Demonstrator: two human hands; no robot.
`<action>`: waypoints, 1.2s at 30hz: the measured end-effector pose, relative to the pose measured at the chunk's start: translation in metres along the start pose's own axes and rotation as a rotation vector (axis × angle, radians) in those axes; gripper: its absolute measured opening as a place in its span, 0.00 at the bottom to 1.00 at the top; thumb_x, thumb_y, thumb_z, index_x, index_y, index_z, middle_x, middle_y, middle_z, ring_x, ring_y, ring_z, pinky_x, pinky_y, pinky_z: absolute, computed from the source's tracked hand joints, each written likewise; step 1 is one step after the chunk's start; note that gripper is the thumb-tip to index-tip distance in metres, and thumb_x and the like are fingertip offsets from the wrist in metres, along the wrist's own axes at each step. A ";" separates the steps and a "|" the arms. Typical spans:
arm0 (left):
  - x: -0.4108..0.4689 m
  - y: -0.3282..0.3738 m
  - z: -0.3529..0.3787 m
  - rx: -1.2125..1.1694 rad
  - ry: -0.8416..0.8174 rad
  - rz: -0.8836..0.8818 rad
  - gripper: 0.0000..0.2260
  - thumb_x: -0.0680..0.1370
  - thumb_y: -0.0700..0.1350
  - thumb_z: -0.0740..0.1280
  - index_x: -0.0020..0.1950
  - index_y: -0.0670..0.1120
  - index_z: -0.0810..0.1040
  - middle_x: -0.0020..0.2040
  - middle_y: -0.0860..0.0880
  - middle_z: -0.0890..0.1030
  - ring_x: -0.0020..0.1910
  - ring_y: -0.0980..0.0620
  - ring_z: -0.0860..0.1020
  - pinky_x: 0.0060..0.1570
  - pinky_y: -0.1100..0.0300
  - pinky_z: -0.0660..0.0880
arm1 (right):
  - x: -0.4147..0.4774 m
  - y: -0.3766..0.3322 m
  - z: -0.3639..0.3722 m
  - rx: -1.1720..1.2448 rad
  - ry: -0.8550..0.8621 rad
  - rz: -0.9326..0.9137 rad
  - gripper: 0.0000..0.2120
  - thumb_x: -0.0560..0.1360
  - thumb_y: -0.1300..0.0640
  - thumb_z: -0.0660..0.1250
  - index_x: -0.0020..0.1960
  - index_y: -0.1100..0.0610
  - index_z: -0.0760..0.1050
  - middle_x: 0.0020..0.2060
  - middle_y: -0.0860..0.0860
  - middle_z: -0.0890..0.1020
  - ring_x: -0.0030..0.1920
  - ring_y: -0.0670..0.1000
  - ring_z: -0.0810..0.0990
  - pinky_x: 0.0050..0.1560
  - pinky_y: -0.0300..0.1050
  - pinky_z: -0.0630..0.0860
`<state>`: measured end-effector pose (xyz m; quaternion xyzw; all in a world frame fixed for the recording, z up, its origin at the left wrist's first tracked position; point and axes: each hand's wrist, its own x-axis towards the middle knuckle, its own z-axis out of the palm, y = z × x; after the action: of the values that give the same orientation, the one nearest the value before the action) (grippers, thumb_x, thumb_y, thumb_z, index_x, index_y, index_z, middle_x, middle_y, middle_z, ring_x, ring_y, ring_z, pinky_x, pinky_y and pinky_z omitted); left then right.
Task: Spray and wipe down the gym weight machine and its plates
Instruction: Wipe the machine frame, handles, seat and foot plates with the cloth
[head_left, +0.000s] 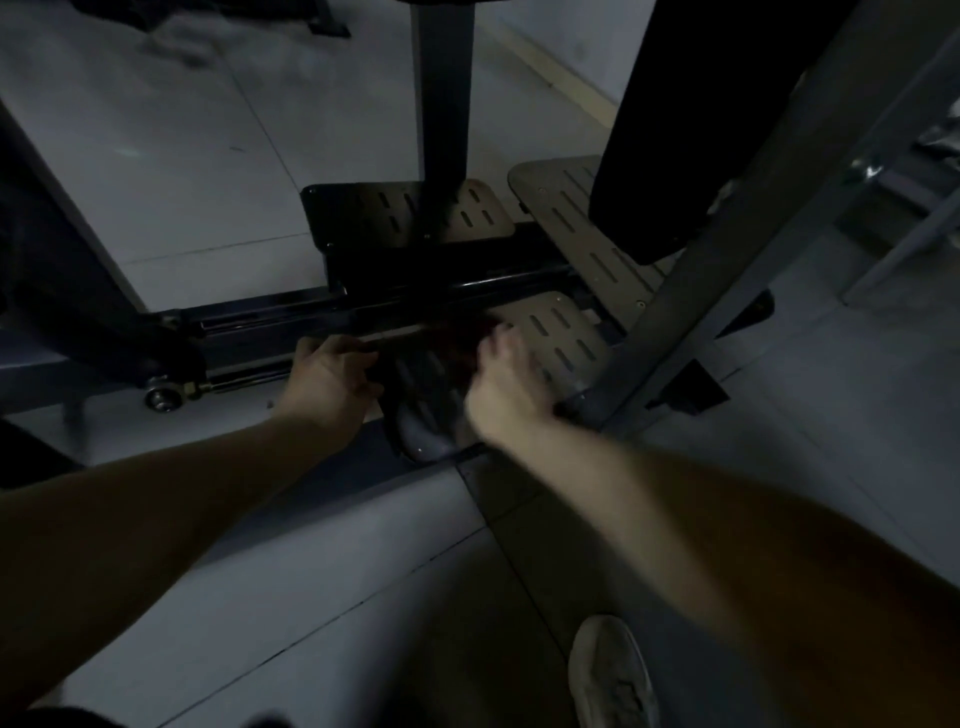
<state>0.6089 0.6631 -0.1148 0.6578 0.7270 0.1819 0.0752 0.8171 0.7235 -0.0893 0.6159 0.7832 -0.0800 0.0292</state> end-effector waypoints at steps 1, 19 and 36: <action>0.001 0.001 -0.001 -0.001 -0.035 -0.045 0.15 0.80 0.45 0.69 0.64 0.41 0.82 0.66 0.40 0.78 0.65 0.36 0.72 0.64 0.53 0.57 | 0.017 0.012 -0.013 -0.040 0.003 0.185 0.33 0.82 0.52 0.58 0.83 0.61 0.51 0.83 0.57 0.48 0.82 0.58 0.45 0.81 0.57 0.52; -0.005 0.016 -0.016 -0.055 -0.002 -0.001 0.14 0.75 0.46 0.74 0.52 0.35 0.86 0.57 0.38 0.83 0.65 0.38 0.74 0.60 0.57 0.58 | -0.007 0.014 0.010 0.095 0.022 0.248 0.30 0.85 0.47 0.49 0.83 0.60 0.51 0.83 0.59 0.48 0.82 0.59 0.44 0.81 0.59 0.47; 0.001 0.004 0.001 -0.153 0.029 -0.159 0.13 0.77 0.43 0.73 0.62 0.44 0.83 0.64 0.45 0.80 0.66 0.44 0.74 0.64 0.62 0.56 | -0.023 0.023 0.018 0.118 0.044 -0.504 0.23 0.85 0.53 0.56 0.78 0.58 0.66 0.77 0.56 0.64 0.78 0.57 0.58 0.75 0.62 0.63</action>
<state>0.6134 0.6643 -0.1143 0.5876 0.7620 0.2399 0.1289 0.8440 0.7042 -0.1055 0.4033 0.9064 -0.1170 -0.0446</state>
